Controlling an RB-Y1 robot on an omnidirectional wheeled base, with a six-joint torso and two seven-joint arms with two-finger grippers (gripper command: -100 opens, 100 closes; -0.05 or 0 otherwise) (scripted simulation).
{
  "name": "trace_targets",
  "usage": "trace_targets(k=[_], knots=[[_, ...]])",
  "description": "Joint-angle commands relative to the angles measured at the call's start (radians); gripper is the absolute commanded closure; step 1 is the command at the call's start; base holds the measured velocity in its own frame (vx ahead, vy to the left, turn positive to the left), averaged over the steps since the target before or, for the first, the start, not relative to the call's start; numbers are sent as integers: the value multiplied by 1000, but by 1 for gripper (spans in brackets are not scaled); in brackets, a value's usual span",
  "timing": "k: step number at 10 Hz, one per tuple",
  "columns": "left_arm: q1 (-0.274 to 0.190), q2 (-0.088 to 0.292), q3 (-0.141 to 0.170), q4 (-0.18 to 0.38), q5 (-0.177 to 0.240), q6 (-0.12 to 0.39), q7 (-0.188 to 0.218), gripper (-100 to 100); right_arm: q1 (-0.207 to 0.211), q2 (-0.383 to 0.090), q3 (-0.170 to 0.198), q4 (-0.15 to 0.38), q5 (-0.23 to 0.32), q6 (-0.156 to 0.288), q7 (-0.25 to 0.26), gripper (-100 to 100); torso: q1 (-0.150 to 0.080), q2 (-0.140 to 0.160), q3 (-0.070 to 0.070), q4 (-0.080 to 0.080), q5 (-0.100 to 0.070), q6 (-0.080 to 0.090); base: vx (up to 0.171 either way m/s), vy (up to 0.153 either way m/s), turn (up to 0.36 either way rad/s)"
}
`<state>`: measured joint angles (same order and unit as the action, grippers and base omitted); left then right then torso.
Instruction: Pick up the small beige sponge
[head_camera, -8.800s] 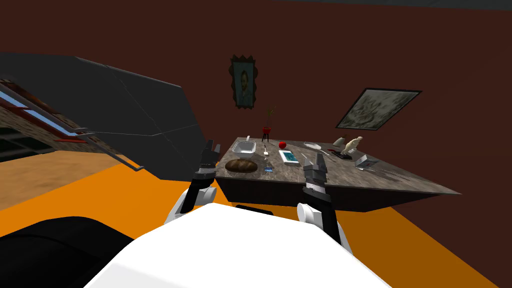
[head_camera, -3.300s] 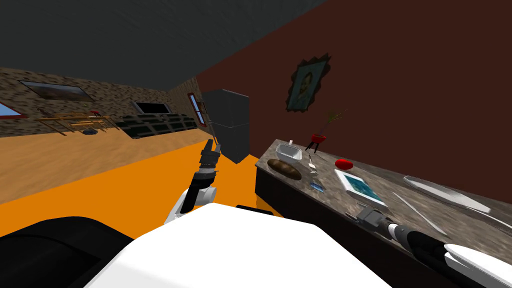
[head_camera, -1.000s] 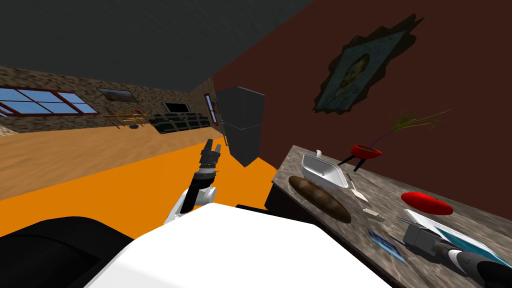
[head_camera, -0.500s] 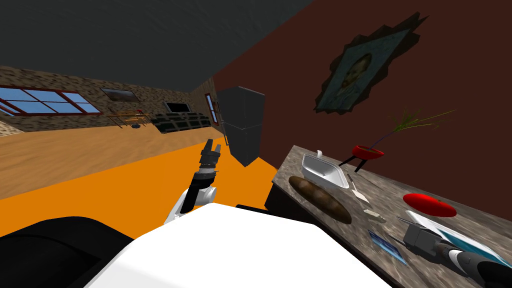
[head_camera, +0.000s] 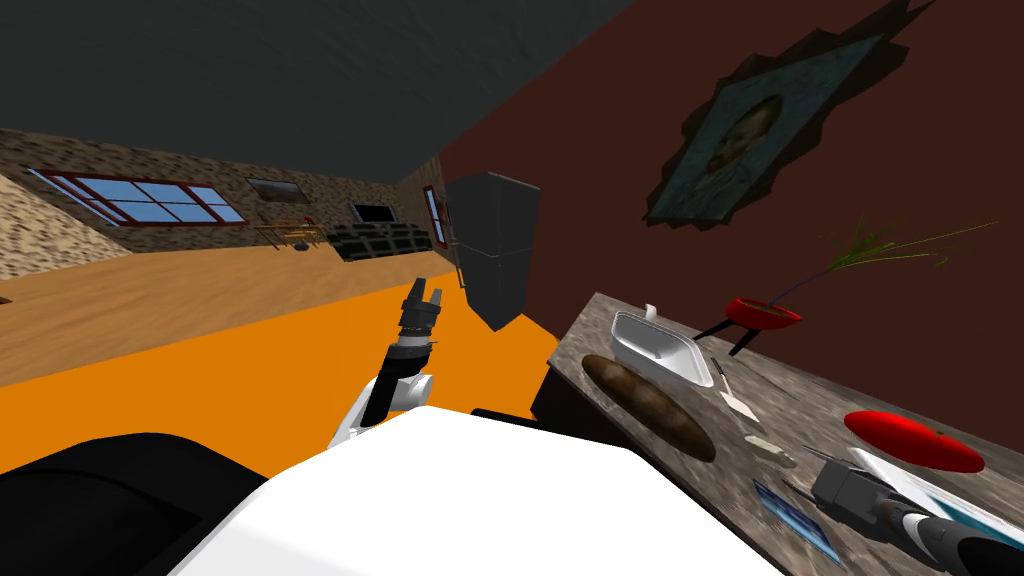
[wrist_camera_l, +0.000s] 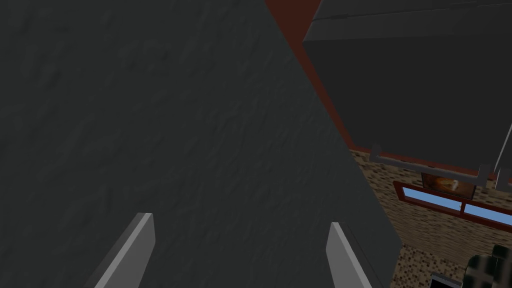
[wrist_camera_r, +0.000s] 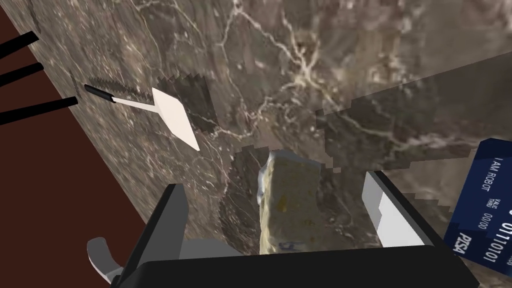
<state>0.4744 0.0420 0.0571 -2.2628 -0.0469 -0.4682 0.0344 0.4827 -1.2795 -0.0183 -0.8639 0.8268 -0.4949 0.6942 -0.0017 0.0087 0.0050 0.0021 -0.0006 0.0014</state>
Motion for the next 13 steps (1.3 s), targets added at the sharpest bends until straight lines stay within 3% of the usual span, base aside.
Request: trace_targets(k=[1, 2, 6, 8, 13], knots=[[0, 0, 0, 0, 0, 0, 0, 0, 0, 0, 0, 0, 0, 0, 0, -100, 0, 0, 0, 0, 0, 0, -35, -28, 48], [0, 0, 0, 0, 0, 0, 0, 0, -1, 1, 1, 2, 0, 1, 0, 100, 2, -2, -1, 0, 0, 1, -5, -5, -9], [0, 0, 0, 0, 0, 0, 0, 0, -1, 1, 1, 2, 0, 1, 0, 100, 4, -4, -3, -1, 1, 1, 0, 0, 0], [0, 0, 0, 0, 0, 0, 0, 0, -7, -1, -12, 2, 3, 7, -1, -100, 4, -5, -3, -1, 1, 1, -63, 21, -56], [0, 0, 0, 0, 0, 0, 0, 0, -22, 4, -44, 6, 9, 18, -9, -100, 8, 9, 6, 2, 2, 2, -181, 64, -124]])
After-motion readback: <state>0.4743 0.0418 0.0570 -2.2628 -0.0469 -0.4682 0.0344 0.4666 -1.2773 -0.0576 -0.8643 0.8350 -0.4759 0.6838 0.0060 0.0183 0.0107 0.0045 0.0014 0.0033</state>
